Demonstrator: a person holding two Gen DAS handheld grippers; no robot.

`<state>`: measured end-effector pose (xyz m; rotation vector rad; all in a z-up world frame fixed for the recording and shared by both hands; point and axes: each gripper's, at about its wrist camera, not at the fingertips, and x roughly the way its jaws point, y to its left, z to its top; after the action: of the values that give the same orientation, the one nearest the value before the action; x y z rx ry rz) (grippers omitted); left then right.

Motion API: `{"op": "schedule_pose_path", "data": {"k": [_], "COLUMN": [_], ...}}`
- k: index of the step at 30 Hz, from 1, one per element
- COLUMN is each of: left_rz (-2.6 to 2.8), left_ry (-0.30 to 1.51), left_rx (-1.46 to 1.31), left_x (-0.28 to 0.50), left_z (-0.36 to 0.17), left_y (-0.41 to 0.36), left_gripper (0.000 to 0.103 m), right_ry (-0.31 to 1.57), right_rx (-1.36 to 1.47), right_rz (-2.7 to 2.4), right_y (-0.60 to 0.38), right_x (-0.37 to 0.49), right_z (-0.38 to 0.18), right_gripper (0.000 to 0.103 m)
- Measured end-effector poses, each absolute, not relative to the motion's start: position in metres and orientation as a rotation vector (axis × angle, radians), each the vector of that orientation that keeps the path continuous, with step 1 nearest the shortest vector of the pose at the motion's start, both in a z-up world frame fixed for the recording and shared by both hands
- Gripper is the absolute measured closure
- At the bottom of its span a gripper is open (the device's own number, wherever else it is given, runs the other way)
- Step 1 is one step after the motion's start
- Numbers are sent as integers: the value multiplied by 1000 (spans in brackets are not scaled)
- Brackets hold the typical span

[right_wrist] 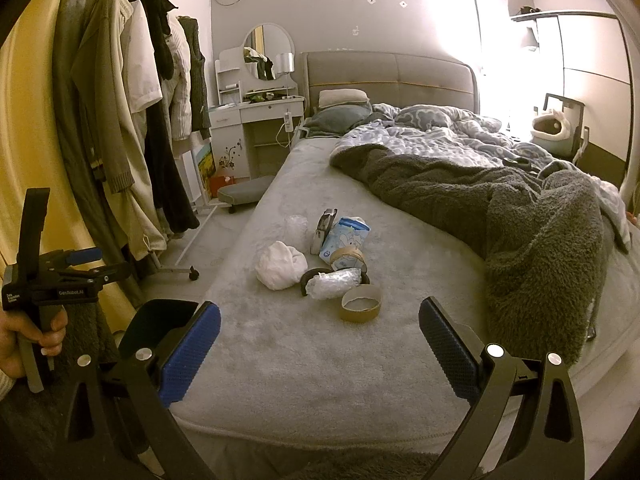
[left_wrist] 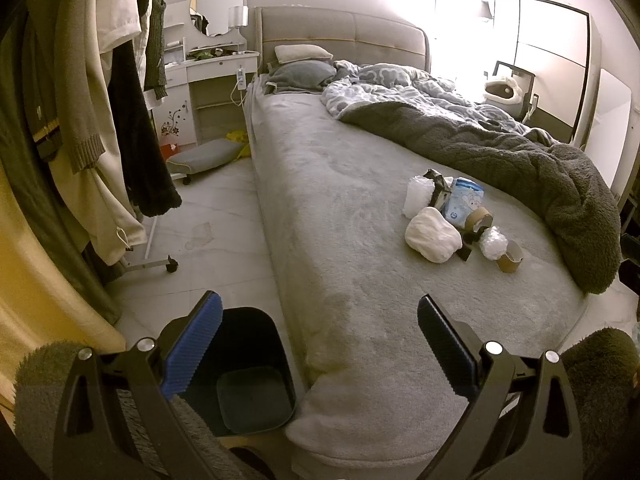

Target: Collect trash

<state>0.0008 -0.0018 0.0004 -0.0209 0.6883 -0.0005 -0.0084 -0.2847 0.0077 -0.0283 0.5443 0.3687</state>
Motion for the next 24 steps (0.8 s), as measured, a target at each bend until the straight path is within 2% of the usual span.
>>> {"op": "schedule_pose_path", "data": {"k": [24], "left_rz": [-4], "left_ry": [690], "left_rx": [-23], "left_x": [2], "left_z": [0], "left_y": [-1], "left_gripper": [3], "right_ry": [548], "right_rx": [-30], "right_rz": [369], "right_y": [-285], "right_x": [-8], "right_z": [7], "right_gripper": [3]}}
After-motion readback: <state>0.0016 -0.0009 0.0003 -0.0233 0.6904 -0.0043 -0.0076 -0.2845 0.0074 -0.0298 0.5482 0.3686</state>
